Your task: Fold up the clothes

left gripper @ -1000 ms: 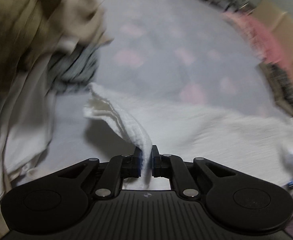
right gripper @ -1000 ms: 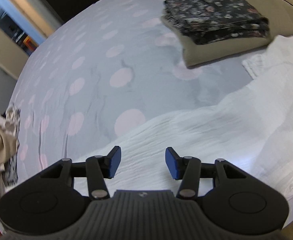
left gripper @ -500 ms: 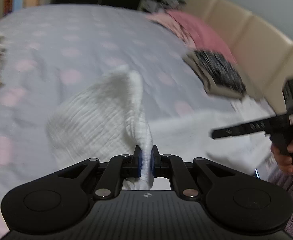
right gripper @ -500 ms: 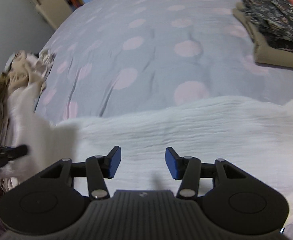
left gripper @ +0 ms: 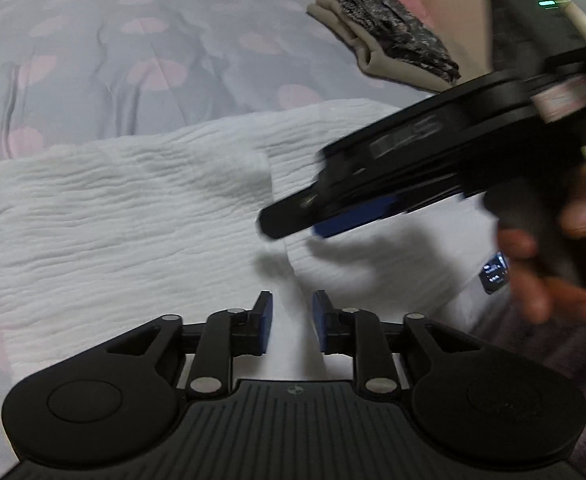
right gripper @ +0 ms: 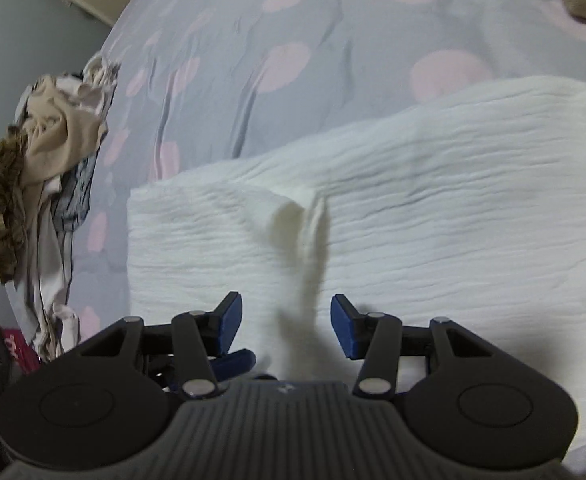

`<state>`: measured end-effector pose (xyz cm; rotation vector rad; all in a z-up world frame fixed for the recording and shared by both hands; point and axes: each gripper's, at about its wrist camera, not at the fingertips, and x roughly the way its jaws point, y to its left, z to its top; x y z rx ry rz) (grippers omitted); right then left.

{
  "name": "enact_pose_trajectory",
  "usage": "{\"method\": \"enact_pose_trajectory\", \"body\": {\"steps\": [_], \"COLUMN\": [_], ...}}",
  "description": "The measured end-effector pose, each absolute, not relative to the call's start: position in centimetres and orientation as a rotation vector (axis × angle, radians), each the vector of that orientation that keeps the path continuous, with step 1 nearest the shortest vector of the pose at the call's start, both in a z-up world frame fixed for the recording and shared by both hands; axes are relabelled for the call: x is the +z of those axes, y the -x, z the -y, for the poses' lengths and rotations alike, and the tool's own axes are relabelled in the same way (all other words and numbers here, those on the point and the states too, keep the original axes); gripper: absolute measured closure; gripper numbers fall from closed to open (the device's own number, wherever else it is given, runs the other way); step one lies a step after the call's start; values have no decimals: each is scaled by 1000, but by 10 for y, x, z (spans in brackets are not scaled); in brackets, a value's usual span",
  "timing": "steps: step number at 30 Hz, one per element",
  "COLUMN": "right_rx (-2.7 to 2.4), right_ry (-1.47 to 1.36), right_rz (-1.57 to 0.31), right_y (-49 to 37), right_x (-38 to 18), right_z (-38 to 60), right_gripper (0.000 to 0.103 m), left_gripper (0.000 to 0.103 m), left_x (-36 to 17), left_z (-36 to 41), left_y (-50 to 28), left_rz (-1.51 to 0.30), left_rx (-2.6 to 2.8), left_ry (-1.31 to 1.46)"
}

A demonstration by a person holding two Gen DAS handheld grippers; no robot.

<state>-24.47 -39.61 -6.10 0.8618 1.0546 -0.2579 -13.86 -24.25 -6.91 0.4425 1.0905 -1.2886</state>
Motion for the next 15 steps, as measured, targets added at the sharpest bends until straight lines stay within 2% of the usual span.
{"method": "enact_pose_trajectory", "body": {"steps": [6,11,13,15], "right_rx": [-243,-240,-231,-198], "right_ry": [-845,-816,-810,-812], "right_rz": [-1122,-1137,-1138,-1143], "right_y": [233,226,223,219], "right_x": [-81,-87,-89,-90], "right_z": [386,380,378,373], "right_gripper": [50,51,61,64], "left_gripper": [77,77,77,77], "left_x": [-58,-65,-65,-63], "left_z": [224,219,215,213], "left_y": [133,115,109,105], "left_rz": [-968,-1003,-1016,-1013], "left_rx": [-1196,-1110,-1086,-1066], "left_ry": [-563,-541,-528,-520]}}
